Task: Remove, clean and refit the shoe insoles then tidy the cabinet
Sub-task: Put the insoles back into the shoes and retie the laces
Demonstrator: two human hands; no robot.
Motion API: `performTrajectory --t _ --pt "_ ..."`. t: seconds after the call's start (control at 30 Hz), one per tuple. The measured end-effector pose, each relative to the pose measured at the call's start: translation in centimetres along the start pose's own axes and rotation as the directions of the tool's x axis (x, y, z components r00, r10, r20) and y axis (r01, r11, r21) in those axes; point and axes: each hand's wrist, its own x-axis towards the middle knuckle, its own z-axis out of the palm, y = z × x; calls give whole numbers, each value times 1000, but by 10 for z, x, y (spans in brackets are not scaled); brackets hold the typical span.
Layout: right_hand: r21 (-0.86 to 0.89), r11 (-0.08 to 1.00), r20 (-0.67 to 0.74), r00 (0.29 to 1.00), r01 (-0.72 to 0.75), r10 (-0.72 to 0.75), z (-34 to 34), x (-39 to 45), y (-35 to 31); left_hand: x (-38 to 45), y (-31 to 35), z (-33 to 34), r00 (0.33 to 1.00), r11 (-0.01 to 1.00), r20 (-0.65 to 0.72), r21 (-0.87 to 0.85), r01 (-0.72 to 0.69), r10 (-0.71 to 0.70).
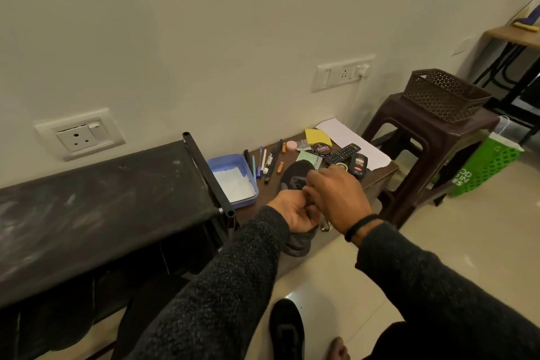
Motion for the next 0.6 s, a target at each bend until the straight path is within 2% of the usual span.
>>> performTrajectory --t 0.13,0.27,0.37,0.43,0.5,0.57,0.6 --pt "211 975 -121 988 -72 100 15 -25 1 3 7 -1 1000 1000 -14 -24 2 -3" --pt "334 936 -132 978 -110 161 23 -38 1 -1 21 -12 994 996 -75 -27 -82 80" --pt "424 889 -101 967 -171 234 32 -48 1 -12 24 -18 995 994 -45 53 -92 95" --pt "522 807 -22 941 -277 337 37 -49 3 -14 24 -18 989 971 -56 206 -122 136" --pt "581 722 72 907 -376 414 43 -46 3 -7 21 -22 961 902 -128 393 -177 244" --pt "581 684 132 880 -442 457 49 -42 0 5 19 -29 912 786 -143 569 -242 384" --pt "567 673 159 865 -475 477 52 -39 -1 11 17 -31 878 685 -126 680 -262 461"
